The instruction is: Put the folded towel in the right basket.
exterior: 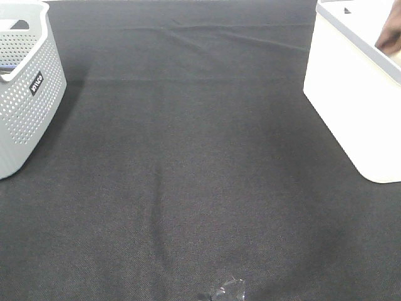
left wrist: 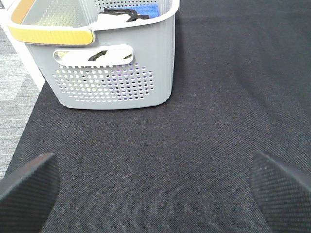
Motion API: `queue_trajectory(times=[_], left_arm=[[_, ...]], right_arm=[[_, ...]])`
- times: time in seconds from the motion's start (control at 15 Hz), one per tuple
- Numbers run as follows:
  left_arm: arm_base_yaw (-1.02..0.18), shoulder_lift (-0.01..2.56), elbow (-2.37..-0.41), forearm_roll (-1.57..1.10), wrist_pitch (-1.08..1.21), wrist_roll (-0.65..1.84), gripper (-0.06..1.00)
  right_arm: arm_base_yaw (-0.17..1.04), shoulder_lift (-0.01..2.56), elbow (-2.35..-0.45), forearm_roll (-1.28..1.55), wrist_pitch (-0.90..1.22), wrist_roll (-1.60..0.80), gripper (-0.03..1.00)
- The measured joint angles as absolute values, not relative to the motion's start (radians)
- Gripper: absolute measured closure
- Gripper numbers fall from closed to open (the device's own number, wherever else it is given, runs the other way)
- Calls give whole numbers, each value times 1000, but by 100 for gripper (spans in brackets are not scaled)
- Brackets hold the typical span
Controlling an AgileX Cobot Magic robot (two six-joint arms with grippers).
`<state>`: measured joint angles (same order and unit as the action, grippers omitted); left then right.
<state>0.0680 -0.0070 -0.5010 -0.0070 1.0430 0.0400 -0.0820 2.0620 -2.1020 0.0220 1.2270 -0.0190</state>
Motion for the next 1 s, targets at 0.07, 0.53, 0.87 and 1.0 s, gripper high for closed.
queue_trajectory(times=[0.07, 0.53, 0.87, 1.0], left_arm=[[68, -7, -501, -7, 1043, 41, -5], [68, -7, -501, -7, 1043, 41, -5], [68, -7, -501, -7, 1043, 41, -5], [68, -7, -501, -7, 1043, 41, -5]], right_arm=[[-82, 2091, -2100, 26, 1227, -16, 70], [-82, 2128, -2099, 30, 1226, -28, 1], [-82, 2051, -2095, 32, 1226, -70, 1], [-82, 2001, -2087, 42, 1224, -69, 1]])
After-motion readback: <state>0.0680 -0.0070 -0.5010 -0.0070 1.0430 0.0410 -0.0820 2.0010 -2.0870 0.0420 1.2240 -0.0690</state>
